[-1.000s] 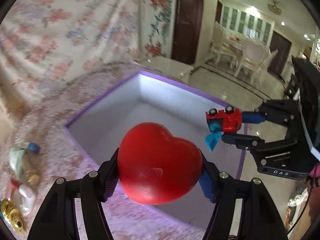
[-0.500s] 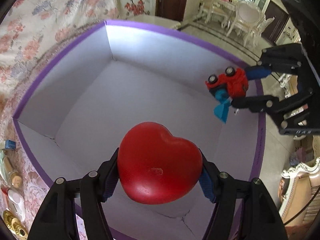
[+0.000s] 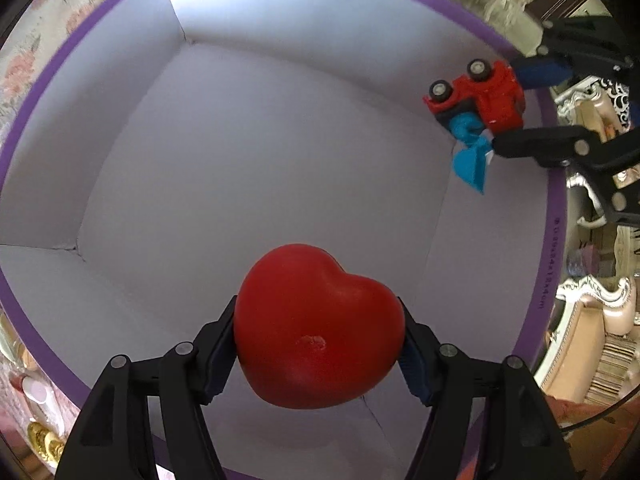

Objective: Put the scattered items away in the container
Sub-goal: 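Open both tools to drop the heart and the car into the box, then move both tools back over the remaining items on the table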

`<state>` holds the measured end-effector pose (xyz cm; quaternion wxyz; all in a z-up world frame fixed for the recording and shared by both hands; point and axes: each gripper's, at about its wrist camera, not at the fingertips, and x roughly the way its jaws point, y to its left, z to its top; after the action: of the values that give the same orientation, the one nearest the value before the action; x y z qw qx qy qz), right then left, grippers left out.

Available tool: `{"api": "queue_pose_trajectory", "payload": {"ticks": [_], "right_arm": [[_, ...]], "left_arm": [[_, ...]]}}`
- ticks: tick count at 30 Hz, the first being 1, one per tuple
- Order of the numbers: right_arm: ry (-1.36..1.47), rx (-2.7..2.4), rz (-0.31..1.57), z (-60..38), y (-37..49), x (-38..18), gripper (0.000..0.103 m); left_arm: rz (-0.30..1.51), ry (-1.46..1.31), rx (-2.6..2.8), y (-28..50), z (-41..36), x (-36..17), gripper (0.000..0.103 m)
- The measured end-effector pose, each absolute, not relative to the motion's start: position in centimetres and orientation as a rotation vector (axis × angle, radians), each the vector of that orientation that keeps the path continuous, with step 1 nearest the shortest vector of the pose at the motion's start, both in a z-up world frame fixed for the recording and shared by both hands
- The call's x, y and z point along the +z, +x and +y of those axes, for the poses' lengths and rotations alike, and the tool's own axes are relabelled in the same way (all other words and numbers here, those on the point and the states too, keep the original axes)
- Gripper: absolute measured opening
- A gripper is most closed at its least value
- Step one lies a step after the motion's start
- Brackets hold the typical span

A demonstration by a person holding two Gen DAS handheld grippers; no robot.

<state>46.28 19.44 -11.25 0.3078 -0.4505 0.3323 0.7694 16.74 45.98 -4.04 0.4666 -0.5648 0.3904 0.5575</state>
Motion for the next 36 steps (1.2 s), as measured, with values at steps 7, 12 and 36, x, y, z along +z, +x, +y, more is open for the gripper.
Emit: {"api": "queue_pose_trajectory", "payload": {"ticks": [7,12,36], "right_arm": [[-1.126,2.052,0.844,18.2,47.2,-9.6,0.062],[-1.076,2.032,0.853,17.9,47.4,-9.9,0.062],[-0.915,1.980,0.872,18.3,46.7,-9.9,0.063]], "left_arm": [[1.015,-1.450,1.321,17.8,45.3,-4.1,0.070],[1.019,-1.477,1.309,18.5,44.6,-3.3,0.070],[0.681,-1.290,1.436,23.0,36.2,3.1,0.084]]}}
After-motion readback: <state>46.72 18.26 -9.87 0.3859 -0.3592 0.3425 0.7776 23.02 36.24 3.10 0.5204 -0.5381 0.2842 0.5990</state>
